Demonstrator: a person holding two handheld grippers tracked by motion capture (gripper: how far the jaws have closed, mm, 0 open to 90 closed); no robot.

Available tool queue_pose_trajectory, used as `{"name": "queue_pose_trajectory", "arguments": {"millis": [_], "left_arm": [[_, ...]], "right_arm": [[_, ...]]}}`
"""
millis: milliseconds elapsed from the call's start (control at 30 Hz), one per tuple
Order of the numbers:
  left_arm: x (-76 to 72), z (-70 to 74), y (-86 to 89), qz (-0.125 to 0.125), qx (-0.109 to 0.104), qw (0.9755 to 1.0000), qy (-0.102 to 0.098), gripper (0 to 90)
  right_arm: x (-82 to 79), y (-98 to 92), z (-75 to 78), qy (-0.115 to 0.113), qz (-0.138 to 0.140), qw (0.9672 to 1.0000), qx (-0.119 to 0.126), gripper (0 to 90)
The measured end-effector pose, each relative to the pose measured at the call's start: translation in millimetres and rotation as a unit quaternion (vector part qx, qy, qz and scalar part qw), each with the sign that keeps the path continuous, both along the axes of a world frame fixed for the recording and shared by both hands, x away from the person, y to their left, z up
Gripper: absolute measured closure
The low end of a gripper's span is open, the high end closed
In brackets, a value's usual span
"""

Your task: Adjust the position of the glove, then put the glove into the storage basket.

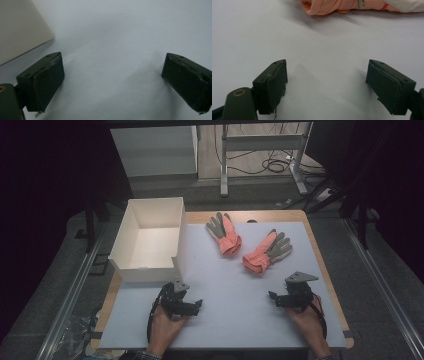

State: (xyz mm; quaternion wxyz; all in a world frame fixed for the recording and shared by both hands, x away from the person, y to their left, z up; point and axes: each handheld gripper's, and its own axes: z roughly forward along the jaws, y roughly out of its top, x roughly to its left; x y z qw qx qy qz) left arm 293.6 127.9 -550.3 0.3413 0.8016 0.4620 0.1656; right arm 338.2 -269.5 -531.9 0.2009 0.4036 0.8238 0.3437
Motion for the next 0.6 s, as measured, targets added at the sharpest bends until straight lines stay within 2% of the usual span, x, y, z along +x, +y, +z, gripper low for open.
{"name": "queue_pose_trajectory", "arguments": {"millis": [600], "left_arm": [[0.0, 0.1, 0.4, -0.002, 0.002, 1.0, 0.0, 4.4]], "right_arm": [[0.1, -0.1, 0.1, 0.001, 0.0, 1.0, 0.001, 17.4]]}}
